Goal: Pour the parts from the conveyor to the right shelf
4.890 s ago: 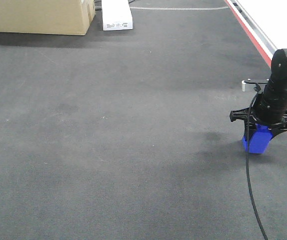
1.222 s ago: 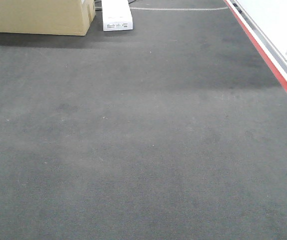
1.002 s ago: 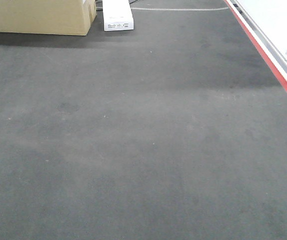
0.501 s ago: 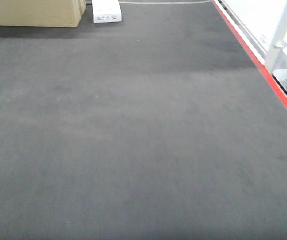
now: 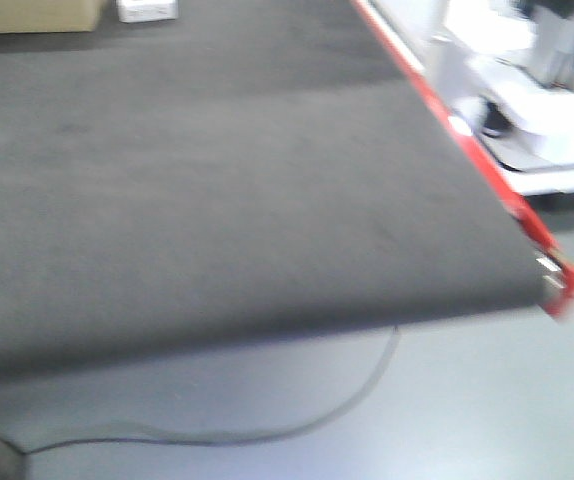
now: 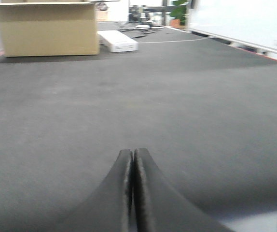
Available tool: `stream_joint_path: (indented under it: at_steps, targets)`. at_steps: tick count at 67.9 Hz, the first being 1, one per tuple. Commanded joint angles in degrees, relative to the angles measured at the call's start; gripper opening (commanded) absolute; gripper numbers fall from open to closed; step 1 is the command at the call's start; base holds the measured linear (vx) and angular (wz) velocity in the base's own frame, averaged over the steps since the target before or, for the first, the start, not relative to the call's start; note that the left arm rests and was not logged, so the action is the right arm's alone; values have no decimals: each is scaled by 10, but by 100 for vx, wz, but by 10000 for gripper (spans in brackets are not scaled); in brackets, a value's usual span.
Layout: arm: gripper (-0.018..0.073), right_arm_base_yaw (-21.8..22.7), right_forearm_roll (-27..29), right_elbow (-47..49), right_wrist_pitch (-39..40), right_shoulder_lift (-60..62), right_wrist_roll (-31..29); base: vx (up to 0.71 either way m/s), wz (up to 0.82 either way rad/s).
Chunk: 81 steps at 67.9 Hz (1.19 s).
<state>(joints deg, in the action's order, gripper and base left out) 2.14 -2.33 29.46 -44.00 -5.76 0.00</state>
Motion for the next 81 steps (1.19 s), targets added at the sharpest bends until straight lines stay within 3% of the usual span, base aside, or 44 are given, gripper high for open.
stream_joint_path:
  at_steps: [1, 81]
  targets:
    - [-6, 1, -4, 15, 44, -8, -7, -43, -45]
    - [-6, 1, -3, 15, 44, -8, -7, -38, -58]
